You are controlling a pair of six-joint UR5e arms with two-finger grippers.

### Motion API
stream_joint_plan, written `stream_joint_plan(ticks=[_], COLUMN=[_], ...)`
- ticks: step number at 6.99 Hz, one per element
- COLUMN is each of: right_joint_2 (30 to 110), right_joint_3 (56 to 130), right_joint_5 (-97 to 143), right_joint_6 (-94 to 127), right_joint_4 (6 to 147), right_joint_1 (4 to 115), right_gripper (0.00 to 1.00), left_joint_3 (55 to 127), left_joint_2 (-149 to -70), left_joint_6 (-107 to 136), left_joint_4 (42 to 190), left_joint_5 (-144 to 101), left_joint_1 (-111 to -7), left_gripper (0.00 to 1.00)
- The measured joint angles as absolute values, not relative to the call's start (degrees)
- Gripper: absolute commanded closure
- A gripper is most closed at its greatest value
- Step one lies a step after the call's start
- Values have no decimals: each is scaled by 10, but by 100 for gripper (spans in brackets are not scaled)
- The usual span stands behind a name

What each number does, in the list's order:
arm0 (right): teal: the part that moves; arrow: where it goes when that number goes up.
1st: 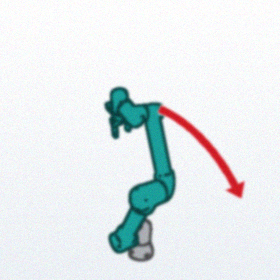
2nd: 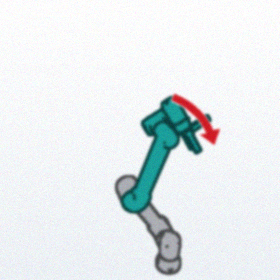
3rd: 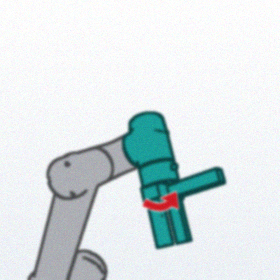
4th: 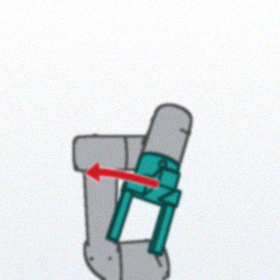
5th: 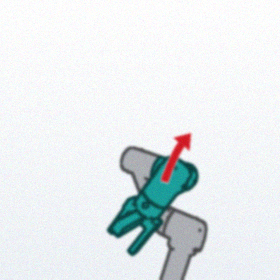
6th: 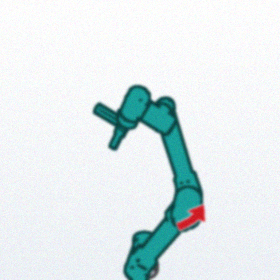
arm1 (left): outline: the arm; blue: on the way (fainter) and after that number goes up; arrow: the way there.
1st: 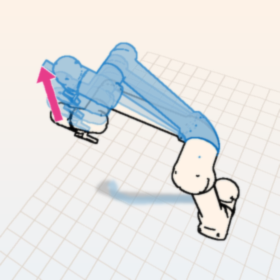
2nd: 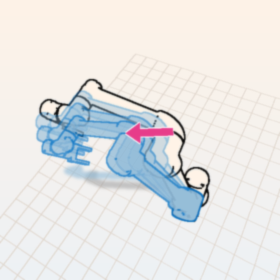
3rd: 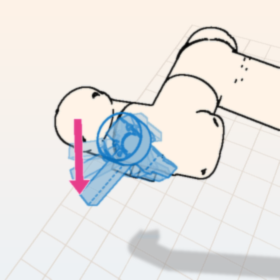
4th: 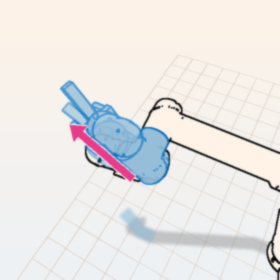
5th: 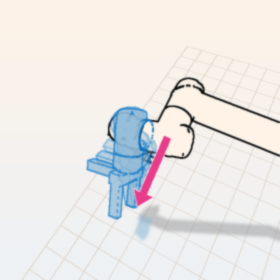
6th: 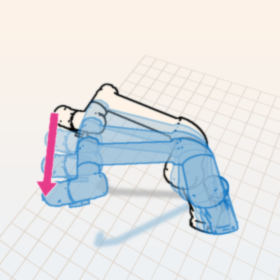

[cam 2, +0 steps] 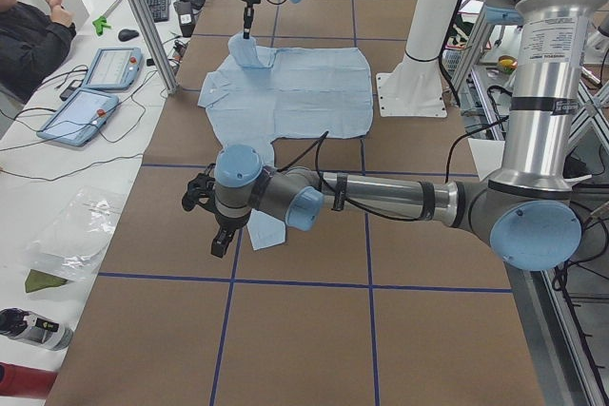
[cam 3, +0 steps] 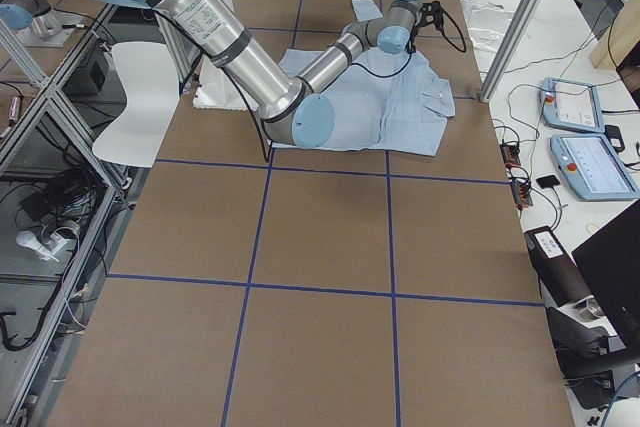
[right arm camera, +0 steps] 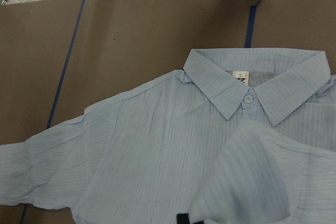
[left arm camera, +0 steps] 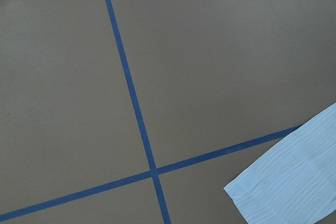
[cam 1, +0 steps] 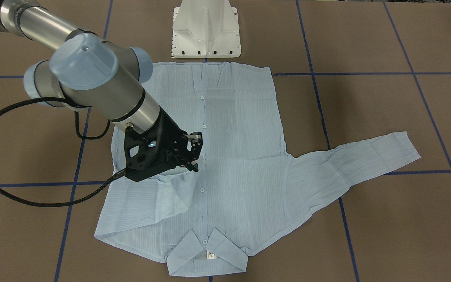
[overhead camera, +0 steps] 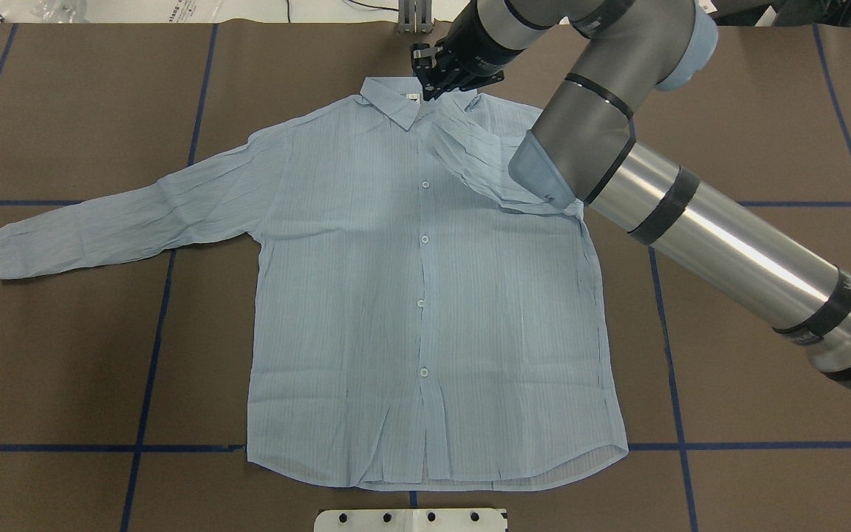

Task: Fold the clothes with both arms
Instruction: 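Lift the cuff with the right gripper and carry it across the shirt chest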

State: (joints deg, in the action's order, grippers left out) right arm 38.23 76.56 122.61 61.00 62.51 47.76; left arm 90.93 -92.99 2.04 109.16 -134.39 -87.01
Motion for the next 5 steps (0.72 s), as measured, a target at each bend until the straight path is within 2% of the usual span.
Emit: stream_joint_plan(ticks=[3, 4, 5], right_joint_2=[321, 295, 279], right_joint_3=[670, 624, 594], right_joint_5=[1195, 1185, 1169], right_joint_6=[608, 608, 607], right_joint_4=[622, 620, 619], right_joint_1=[436, 425, 412], right_gripper=[100, 23, 0], left_joint_3=[906, 905, 905], left_joint_2=[-930, -930, -930], left_joint_6=[23, 24, 24], left_joint_4=[1092, 1092, 1092], left_joint_5=[-1344, -1345, -1345], left_joint_1=[-870, -870, -870], left_gripper=[0, 0, 0])
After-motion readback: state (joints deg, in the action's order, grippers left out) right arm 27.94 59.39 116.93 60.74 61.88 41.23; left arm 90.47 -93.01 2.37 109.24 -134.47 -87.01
